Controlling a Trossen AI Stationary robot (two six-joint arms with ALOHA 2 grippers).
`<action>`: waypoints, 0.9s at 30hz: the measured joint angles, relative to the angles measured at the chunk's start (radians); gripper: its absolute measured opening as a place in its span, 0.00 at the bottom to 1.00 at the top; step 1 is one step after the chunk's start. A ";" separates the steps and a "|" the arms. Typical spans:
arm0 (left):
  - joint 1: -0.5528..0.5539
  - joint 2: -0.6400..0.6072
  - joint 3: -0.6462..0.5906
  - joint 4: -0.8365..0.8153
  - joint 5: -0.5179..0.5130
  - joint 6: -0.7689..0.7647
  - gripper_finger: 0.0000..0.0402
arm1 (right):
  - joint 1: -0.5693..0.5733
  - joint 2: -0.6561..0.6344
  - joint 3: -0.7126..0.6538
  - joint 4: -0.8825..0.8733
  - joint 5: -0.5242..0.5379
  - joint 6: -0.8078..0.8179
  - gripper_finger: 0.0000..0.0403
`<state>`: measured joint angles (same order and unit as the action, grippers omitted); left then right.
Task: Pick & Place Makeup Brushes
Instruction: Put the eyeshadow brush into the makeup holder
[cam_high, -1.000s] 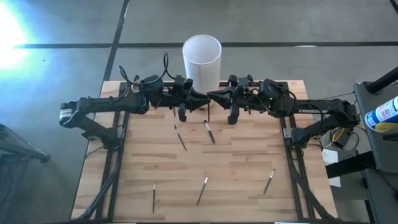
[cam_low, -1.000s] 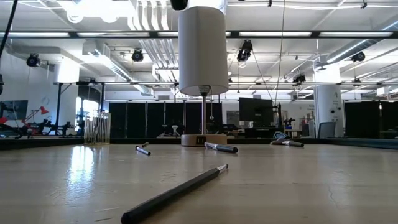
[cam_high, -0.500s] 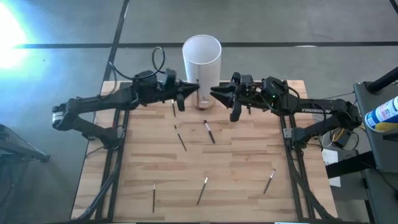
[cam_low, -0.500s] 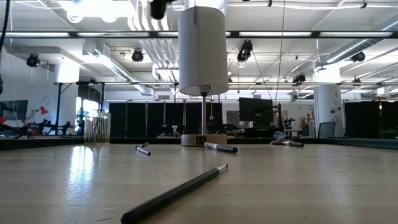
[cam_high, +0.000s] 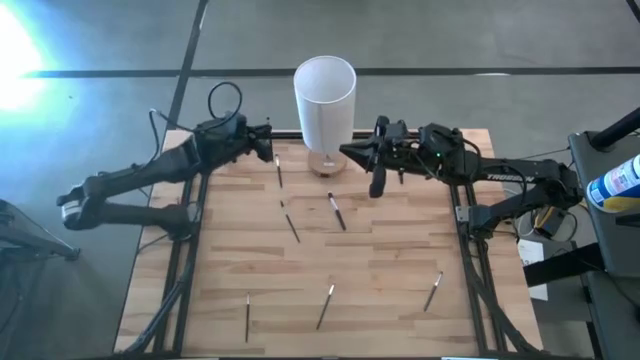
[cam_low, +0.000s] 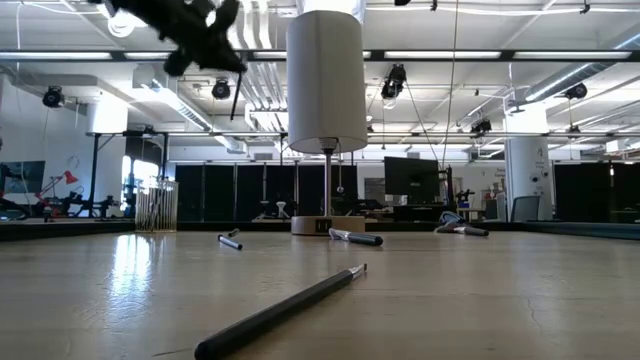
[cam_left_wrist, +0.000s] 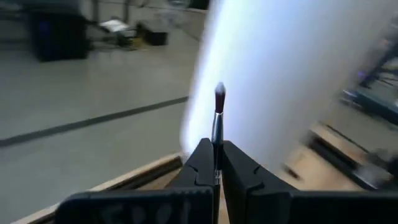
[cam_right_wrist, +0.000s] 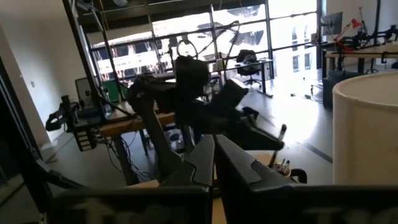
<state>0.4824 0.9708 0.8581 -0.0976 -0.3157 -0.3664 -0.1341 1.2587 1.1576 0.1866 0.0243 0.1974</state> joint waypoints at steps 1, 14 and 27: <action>0.050 0.009 -0.020 0.026 0.024 -0.002 0.01 | 0.000 0.000 0.000 -0.007 0.002 0.000 0.02; 0.495 0.152 -0.097 0.128 -0.160 0.018 0.01 | -0.004 0.000 0.000 -0.031 0.005 0.000 0.02; 0.498 0.230 -0.098 -0.007 -0.279 -0.004 0.01 | -0.022 0.000 0.000 -0.051 0.005 0.000 0.02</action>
<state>0.9804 1.2008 0.7605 -0.1050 -0.5949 -0.3701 -0.1556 1.2583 1.1576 0.1360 0.0291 0.1978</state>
